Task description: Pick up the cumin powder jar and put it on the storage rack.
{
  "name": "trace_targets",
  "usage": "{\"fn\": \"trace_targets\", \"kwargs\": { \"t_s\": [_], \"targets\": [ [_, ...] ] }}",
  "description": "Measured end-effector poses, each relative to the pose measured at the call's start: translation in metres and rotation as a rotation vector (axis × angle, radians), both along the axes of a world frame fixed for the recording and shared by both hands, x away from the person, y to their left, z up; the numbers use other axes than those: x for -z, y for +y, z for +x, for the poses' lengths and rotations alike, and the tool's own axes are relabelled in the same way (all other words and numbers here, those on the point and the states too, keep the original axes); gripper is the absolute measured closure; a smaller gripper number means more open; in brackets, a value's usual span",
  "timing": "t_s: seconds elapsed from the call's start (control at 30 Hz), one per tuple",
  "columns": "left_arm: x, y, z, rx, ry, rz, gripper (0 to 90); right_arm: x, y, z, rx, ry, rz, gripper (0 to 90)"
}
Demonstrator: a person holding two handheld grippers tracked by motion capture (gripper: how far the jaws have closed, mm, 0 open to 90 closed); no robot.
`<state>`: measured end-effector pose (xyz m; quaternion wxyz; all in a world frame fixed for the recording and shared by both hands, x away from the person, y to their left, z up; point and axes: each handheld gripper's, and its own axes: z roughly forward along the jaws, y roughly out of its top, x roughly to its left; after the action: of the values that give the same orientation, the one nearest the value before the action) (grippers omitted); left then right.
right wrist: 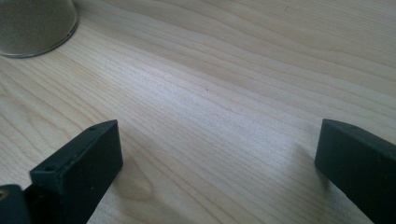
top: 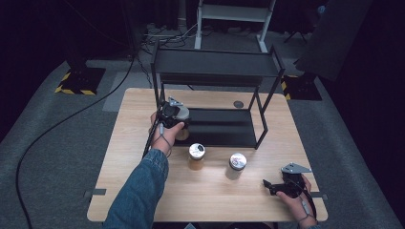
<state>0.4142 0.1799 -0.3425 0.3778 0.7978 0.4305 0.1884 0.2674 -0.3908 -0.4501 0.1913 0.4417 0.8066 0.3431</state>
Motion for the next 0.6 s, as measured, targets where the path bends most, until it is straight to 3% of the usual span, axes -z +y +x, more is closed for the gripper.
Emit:
{"fn": "trace_targets", "kwargs": {
  "t_s": [0.6],
  "targets": [
    [0.012,0.001,-0.001,0.001,0.003,-0.014,33.5,0.0,0.0,0.0,0.0,0.0,0.0,0.6]
  ]
}}
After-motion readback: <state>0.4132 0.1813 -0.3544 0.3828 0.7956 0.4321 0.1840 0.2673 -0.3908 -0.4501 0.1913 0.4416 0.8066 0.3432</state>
